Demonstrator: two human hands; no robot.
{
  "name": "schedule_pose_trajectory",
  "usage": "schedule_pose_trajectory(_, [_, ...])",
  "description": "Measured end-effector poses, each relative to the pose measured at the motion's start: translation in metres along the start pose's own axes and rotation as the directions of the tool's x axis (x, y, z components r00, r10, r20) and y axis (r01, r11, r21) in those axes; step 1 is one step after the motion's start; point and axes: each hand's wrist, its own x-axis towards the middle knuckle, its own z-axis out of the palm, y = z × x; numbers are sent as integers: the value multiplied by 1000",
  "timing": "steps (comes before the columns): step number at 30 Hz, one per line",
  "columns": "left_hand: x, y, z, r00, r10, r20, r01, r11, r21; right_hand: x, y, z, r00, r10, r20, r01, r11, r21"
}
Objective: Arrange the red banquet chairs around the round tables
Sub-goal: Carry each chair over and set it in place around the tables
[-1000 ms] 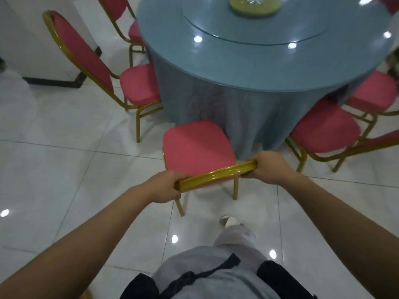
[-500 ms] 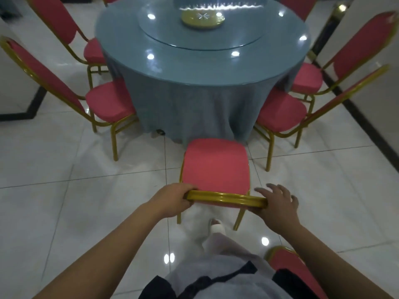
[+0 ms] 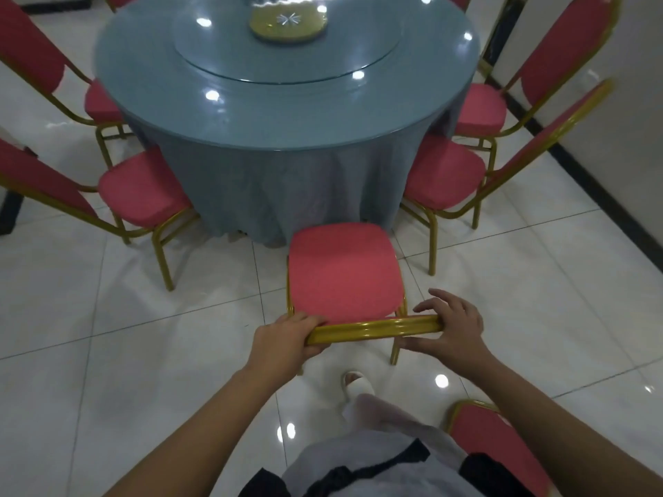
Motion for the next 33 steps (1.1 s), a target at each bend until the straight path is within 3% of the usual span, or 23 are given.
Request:
schedule_pose_trajectory(4, [59,-12,-17,996,-81,43,85,992,-95,70,-1,-15,993,-39,107,42,999,-20])
schedule_pose_trajectory(13, [167,-28,-50,964,-249,94,264,941,-213,196,-20,-40,989,-76,126,83,995,-49])
schedule_pose_trajectory(19, [204,-23,-62,945,-305,114,326,895,-306,239,-23,-56,985,-66,158,64,998,19])
schedule_pose_trajectory(21, [205,-24,-62,947,-299,120,322,889,-326,242,-26,-63,979,-41,200,49,998,-36])
schedule_pose_trajectory(24, [194,-27,-65,948,-285,140,318,844,-433,239,-43,-76,950,22,311,61,965,-256])
schedule_pose_trajectory(26, [175,-34,-73,943,-315,112,330,820,-468,237,-66,-78,931,-51,362,176,931,-321])
schedule_pose_trajectory(30, [116,-69,-81,904,-423,72,393,750,-533,230,-143,-53,855,-368,365,408,912,-36])
schedule_pose_trajectory(33, [70,-107,-83,834,-544,95,497,666,-556,221,-194,-11,825,-442,351,445,892,78])
